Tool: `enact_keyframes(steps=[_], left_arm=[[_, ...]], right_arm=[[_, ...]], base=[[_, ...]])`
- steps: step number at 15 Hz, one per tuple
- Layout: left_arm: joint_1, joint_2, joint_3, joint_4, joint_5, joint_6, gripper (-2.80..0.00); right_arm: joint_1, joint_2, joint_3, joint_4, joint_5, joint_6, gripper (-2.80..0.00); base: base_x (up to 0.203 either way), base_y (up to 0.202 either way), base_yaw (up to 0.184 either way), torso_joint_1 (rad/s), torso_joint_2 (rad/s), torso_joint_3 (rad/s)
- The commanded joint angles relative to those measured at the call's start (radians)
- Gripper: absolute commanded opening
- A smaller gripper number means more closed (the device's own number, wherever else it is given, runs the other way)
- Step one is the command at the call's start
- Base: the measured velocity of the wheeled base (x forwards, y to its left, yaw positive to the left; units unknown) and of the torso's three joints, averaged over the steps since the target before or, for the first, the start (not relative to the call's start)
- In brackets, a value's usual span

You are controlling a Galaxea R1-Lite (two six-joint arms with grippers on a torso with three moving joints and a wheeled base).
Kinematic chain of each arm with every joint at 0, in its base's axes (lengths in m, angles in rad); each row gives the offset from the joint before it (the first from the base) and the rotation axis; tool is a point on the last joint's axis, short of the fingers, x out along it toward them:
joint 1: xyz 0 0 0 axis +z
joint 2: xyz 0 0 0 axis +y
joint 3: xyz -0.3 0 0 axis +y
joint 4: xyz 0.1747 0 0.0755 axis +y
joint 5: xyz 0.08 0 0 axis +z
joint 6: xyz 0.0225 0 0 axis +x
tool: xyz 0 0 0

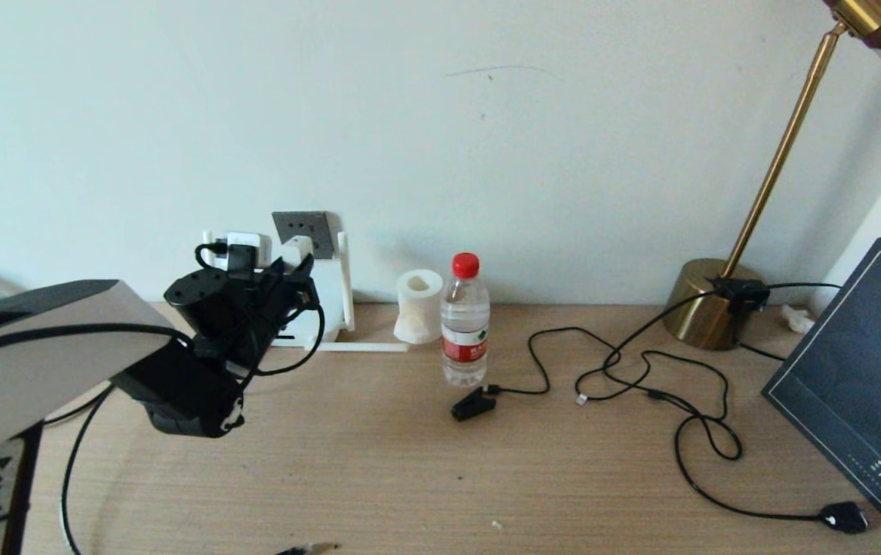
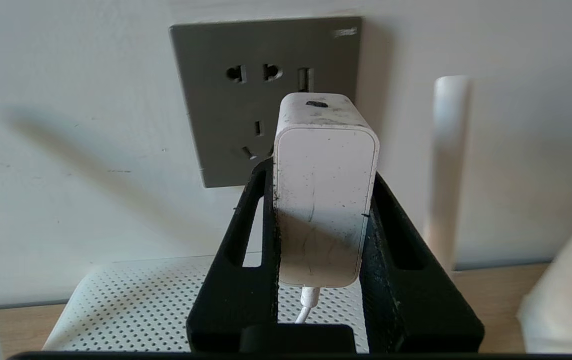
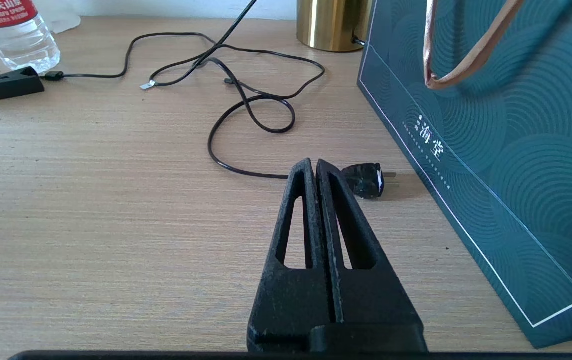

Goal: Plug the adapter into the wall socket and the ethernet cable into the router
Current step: Align plug and socket

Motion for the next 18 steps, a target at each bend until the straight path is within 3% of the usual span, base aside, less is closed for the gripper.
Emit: enact_keyframes(steps=[1,7,18], left_arm=[[0.006,0.022,-0.021,-0.009,0.011,-0.002,-2.8],[0.014,0.01,-0.032,-0.014,0.062,-0.019,-2.8],[0.023,0.053,-0.111,-0.013,0.063,-0.024,-2.8]], right_arm=[[0.0,0.001,0.0,-0.001,0.0,0.0,-2.8],[0.0,0.001,0.0,-0.001,0.0,0.0,-2.8],[0.0,0.001,0.0,-0.001,0.0,0.0,-2.8]], base=[[0.0,0.0,0.0,0.0,0.0,0.0],[0.0,0.0,0.0,0.0,0.0,0.0],[0.0,0.0,0.0,0.0,0.0,0.0]])
